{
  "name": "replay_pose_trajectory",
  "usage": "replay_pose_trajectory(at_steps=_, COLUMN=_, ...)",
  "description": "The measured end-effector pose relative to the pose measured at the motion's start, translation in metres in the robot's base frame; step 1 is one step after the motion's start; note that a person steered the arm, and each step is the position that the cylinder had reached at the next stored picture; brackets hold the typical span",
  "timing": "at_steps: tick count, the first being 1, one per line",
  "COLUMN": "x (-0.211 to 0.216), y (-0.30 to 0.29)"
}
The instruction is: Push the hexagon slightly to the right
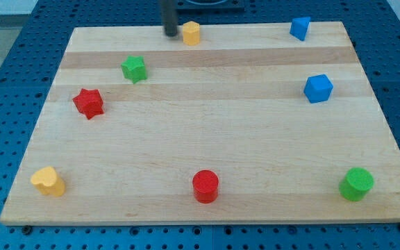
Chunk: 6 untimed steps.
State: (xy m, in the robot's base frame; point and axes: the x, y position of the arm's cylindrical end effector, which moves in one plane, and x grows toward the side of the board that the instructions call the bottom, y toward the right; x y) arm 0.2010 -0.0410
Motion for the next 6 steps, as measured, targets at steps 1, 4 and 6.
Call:
replay_pose_trajectory(at_steps=1, x=-0.007, y=0.023)
replay_pose_trajectory(at_steps=4, x=-0.009, y=0.044)
replay_pose_trajectory(at_steps=6, x=-0.009, y=0.078)
